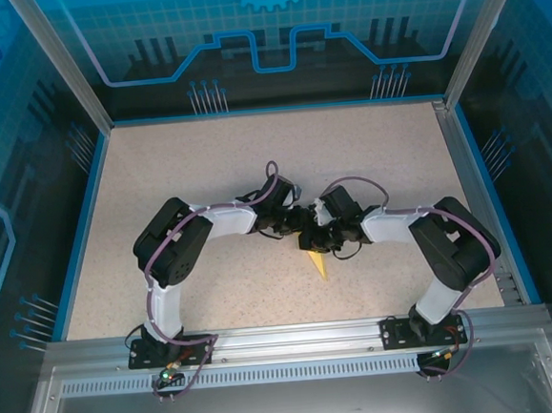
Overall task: Fold a paper plane with a square sheet of paper (pick it up from the middle)
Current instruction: Fold the wing for the fifth time at the center of the table.
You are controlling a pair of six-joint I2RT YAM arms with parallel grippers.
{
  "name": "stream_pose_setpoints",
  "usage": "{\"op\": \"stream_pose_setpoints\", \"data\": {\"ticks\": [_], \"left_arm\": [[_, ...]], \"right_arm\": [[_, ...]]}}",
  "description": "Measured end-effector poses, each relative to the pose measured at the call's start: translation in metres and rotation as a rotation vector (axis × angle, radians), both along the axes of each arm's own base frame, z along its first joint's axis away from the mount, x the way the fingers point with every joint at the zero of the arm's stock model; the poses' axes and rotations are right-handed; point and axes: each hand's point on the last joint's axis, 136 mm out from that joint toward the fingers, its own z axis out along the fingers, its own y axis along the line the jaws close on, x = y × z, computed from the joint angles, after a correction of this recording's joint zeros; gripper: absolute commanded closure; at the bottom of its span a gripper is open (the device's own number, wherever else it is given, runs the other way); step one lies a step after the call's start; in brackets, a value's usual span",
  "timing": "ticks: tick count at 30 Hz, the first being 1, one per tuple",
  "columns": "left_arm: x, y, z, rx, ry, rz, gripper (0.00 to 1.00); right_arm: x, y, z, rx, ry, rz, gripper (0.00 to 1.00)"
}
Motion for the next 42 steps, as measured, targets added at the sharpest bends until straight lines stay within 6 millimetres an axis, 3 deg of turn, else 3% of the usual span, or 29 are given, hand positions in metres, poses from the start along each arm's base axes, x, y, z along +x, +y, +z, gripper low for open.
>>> {"op": "stream_pose_setpoints", "data": {"ticks": [6, 14, 21, 30, 36, 42], "left_arm": [[0.0, 0.001, 0.0, 0.002, 0.007, 0.004, 0.67], [0.001, 0.001, -0.001, 0.004, 0.006, 0.004, 0.68], [0.001, 0.001, -0.001, 0.009, 0.011, 0.005, 0.68], [0.001, 0.001, -0.001, 0.012, 0.014, 0.005, 0.68], [0.001, 0.001, -0.002, 0.015, 0.016, 0.006, 0.68], [0.001, 0.001, -0.002, 0.016, 0.017, 0.006, 0.68]], "right_arm": [[0.0, -0.008, -0.015, -0.067, 0.014, -0.011, 0.85], [-0.002, -0.006, -0.012, -0.02, -0.007, -0.01, 0.83], [-0.02, -0.013, -0.012, -0.019, 0.02, 0.007, 0.83], [-0.022, -0.015, -0.013, -0.02, 0.008, 0.019, 0.84], [-0.044, -0.022, -0.008, -0.001, 0.041, 0.039, 0.83], [-0.049, -0.024, -0.015, -0.004, 0.06, 0.048, 0.84]]}}
